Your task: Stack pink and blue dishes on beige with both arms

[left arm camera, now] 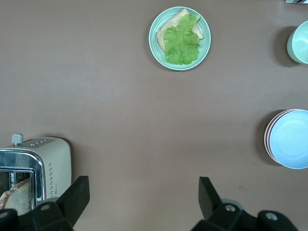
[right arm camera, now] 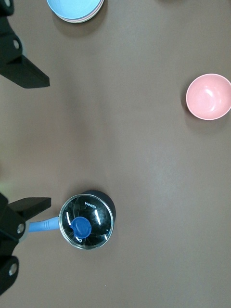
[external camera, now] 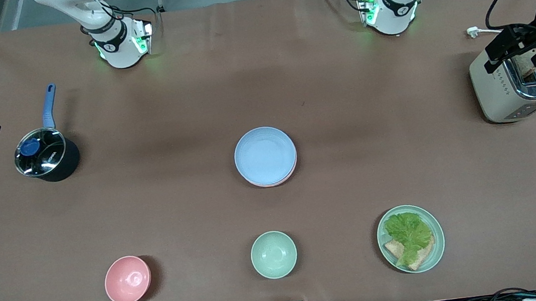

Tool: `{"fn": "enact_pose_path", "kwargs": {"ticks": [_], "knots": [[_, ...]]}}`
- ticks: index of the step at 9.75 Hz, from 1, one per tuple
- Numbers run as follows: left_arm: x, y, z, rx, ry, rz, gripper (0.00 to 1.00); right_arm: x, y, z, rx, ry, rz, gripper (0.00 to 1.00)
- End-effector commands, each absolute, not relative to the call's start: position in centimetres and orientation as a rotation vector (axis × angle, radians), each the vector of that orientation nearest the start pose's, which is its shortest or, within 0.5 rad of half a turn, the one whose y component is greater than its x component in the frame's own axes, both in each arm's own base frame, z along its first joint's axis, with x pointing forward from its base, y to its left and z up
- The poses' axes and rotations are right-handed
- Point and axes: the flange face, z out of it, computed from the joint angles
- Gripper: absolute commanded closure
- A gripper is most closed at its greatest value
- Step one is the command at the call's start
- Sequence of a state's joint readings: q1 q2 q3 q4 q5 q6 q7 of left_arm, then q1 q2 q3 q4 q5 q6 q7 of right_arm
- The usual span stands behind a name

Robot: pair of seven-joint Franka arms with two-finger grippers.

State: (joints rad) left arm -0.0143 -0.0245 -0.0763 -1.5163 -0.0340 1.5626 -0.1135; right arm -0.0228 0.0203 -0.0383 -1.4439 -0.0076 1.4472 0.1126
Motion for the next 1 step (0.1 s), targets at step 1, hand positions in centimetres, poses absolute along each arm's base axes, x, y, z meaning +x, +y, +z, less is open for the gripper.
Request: {"fn": "enact_pose_path", "kwargs": {"ticks": [1], "knots": [[54.89, -5.48, 64.93, -3.164, -0.004, -0.070, 0.00, 54.50, -3.91, 66.26, -3.132, 0.250, 0.031, 0.00]]}}
